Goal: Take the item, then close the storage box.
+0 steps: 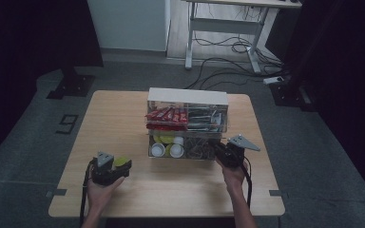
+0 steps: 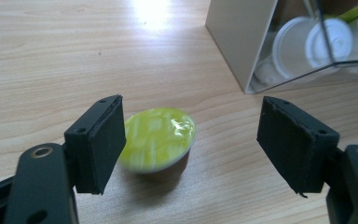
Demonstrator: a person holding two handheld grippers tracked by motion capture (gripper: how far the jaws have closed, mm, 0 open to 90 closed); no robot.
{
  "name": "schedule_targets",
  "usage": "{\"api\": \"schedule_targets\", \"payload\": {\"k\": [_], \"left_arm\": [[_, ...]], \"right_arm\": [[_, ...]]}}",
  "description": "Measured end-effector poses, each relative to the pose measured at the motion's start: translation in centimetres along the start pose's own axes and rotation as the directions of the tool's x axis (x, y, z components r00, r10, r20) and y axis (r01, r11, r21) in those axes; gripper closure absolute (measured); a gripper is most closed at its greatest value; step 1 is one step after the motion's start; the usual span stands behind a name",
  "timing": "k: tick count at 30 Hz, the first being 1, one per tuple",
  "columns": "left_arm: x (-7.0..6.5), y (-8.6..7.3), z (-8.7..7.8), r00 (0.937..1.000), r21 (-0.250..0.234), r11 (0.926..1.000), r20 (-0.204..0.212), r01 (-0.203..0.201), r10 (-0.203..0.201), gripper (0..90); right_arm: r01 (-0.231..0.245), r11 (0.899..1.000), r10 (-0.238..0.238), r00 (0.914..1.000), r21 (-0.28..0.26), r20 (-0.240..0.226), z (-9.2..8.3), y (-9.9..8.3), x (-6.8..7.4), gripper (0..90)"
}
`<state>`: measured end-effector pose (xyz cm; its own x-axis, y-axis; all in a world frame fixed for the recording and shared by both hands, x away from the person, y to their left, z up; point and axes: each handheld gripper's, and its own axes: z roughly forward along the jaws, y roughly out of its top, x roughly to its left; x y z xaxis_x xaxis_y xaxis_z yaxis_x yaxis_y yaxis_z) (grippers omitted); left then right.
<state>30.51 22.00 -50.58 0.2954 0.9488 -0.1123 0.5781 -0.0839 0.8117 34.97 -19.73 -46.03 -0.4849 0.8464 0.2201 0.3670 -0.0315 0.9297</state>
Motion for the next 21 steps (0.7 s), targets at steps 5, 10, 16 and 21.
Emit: {"api": "schedule_targets", "payload": {"k": [5, 10, 16, 21], "left_arm": [[-0.2, 0.3, -0.6, 0.9999, -0.008, 1.0, 0.013, -0.002, 0.003, 23.5], [-0.5, 0.6, -1.1, 0.9996, -0.018, 0.9998, 0.026, -0.003, 0.004, 23.2], [-0.4, 0.7, -1.3, 0.9994, -0.014, 0.9999, 0.034, -0.003, 0.004, 23.0], [-0.2, 0.8, -1.5, 0.9994, -0.022, 0.9997, 0.033, 0.006, -0.006, 22.9]], "right_arm": [[-0.001, 1.0, 0.001, 1.0, -0.001, 0.004, -0.1, 0.0, 0.1, 87.6], [0.006, 1.0, -0.006, 1.0, -0.001, 0.006, -0.3, -0.1, 0.3, 87.6], [0.012, 1.0, -0.012, 0.9999, 0.011, 0.003, -0.4, -0.4, 0.5, 87.4], [0.023, 0.999, -0.023, 0.9997, 0.024, 0.0, -0.5, -0.7, 0.9, 87.3]]}}
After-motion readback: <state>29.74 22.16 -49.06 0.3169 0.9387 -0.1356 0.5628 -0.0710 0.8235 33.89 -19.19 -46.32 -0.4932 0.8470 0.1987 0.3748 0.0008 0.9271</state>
